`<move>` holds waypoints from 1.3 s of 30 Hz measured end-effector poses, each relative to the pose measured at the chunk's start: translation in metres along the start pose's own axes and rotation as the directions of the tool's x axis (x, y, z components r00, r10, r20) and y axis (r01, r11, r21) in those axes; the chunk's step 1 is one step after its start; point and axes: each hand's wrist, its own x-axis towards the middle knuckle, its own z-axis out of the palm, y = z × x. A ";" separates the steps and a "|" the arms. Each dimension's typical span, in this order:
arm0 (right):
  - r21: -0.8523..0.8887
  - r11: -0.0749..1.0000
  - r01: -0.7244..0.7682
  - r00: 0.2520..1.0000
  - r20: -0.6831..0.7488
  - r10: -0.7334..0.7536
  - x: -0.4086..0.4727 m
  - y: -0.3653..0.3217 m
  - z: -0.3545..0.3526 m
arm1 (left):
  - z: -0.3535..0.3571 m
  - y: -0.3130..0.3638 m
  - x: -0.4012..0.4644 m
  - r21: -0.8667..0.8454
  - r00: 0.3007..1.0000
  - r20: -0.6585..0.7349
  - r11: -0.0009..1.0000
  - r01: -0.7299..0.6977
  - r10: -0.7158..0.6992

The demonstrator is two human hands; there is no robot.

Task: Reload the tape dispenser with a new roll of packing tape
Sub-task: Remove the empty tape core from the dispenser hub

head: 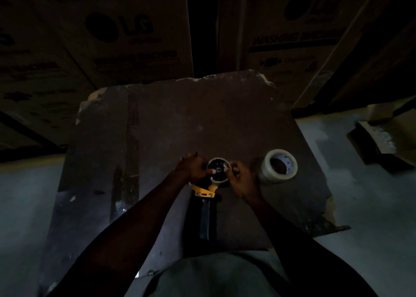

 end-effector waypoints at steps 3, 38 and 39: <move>0.054 0.995 -0.078 0.997 0.011 0.077 0.001 0.005 0.002 | -0.014 0.003 0.005 -0.048 0.997 0.065 0.998 -0.036 0.039; 0.314 0.880 -0.357 0.932 0.059 0.357 0.007 -0.020 -0.005 | -0.019 0.004 0.013 -0.368 0.988 0.149 0.929 0.033 0.024; 0.336 0.856 -0.393 0.918 0.086 0.388 0.007 -0.022 -0.008 | -0.020 0.006 0.012 -0.396 0.988 0.154 0.917 0.041 0.023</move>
